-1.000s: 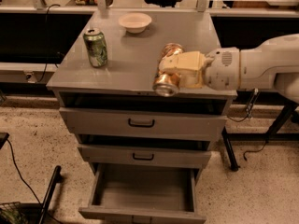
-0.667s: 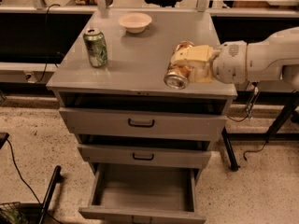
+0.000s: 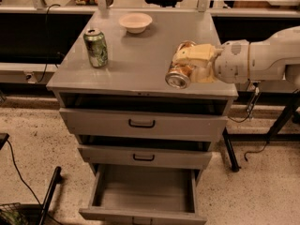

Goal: Pick orange can from bottom drawer and place on counter

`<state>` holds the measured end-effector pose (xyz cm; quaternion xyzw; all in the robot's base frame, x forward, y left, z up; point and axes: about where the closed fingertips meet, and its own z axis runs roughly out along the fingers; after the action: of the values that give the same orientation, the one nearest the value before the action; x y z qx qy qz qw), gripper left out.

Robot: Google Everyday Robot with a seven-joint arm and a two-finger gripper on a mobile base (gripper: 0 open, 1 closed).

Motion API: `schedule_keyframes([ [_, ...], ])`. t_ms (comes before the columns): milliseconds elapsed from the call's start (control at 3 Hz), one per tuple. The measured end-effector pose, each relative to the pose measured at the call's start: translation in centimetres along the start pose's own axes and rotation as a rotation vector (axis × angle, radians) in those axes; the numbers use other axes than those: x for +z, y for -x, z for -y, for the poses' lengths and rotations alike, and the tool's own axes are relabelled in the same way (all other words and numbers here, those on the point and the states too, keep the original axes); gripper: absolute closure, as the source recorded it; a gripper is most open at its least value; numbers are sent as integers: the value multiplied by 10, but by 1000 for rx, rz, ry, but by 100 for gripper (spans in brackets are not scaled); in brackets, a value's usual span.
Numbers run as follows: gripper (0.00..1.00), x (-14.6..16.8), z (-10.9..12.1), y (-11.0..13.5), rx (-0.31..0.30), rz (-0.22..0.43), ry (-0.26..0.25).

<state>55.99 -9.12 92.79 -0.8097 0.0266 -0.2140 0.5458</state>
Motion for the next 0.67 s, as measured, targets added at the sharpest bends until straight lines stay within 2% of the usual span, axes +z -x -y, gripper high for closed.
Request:
schedule_keyframes([
  [333,100,-3,6,-7,13,15,7],
  [667,100,-13,8,-26,66,1,58],
])
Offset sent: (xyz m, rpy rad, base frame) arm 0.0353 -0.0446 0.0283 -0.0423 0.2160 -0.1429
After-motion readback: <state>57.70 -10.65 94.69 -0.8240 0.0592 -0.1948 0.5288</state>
